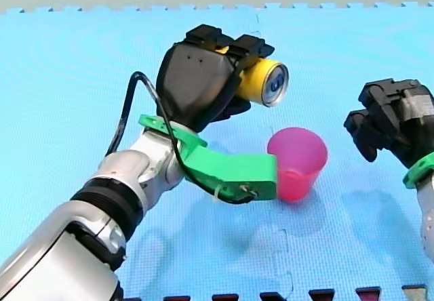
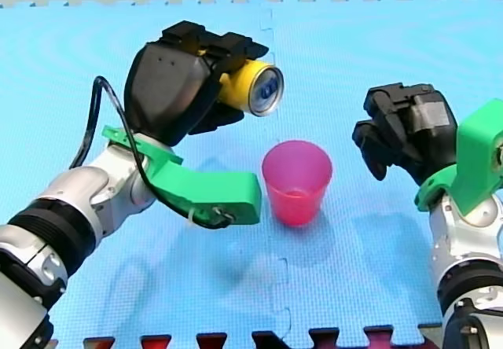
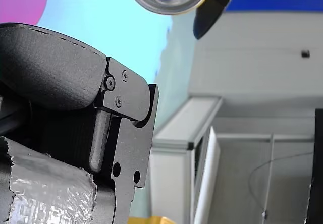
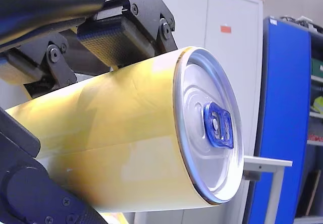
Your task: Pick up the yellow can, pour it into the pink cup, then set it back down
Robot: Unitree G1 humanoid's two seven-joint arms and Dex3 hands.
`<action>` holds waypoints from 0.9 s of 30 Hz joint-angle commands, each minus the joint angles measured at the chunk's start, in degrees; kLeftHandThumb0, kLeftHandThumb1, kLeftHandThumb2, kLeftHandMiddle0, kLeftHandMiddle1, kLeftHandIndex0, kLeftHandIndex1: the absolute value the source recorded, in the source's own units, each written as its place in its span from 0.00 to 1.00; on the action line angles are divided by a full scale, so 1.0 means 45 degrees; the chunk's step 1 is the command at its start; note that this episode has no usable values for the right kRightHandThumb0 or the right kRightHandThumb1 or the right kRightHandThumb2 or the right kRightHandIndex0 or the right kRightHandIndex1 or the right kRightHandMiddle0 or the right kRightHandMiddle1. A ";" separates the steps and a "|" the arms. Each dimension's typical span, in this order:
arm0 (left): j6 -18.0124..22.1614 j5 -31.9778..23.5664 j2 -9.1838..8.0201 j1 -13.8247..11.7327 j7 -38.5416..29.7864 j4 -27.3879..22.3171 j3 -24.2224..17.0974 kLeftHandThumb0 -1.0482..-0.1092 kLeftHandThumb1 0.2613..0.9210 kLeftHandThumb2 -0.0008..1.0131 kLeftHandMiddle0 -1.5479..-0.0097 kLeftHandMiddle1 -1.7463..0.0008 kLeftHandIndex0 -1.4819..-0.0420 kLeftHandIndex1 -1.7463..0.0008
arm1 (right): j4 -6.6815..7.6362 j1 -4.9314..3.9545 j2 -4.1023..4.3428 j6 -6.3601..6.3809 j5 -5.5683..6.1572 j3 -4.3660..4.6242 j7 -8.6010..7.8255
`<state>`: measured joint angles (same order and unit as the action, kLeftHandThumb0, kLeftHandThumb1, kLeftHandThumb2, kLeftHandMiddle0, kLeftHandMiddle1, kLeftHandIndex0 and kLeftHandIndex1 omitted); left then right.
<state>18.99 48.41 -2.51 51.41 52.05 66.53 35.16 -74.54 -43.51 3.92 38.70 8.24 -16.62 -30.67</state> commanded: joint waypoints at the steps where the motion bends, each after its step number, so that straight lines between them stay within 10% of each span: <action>1: -0.0051 0.0007 -0.0023 0.0109 0.0118 -0.0092 0.0031 0.85 0.88 0.00 0.46 0.44 0.51 0.50 | 0.0010 -0.0095 -0.0001 -0.0053 0.0070 -0.0073 -0.0039; 18: -0.0411 0.0049 0.0005 0.0020 0.0207 -0.0280 0.0172 0.85 0.92 0.00 0.47 0.40 0.54 0.46 | 0.0069 -0.0070 0.0103 -0.0100 -0.0134 -0.0005 0.0243; 22: -0.0242 -0.0041 -0.0144 -0.0149 0.0466 -0.0109 0.0087 0.82 0.92 0.00 0.48 0.39 0.53 0.48 | 0.0078 0.0029 0.0255 0.0312 -0.0880 0.0451 0.1393; 27: 0.0049 -0.0628 -0.0242 -0.0523 0.0360 -0.0081 -0.0389 0.84 0.91 0.00 0.41 0.65 0.38 0.86 | 0.0084 0.0072 0.0247 0.0405 -0.1143 0.0625 0.1999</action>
<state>18.78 46.59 -3.27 49.64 53.77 66.37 34.39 -74.29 -43.31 4.84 40.32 3.23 -13.98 -22.09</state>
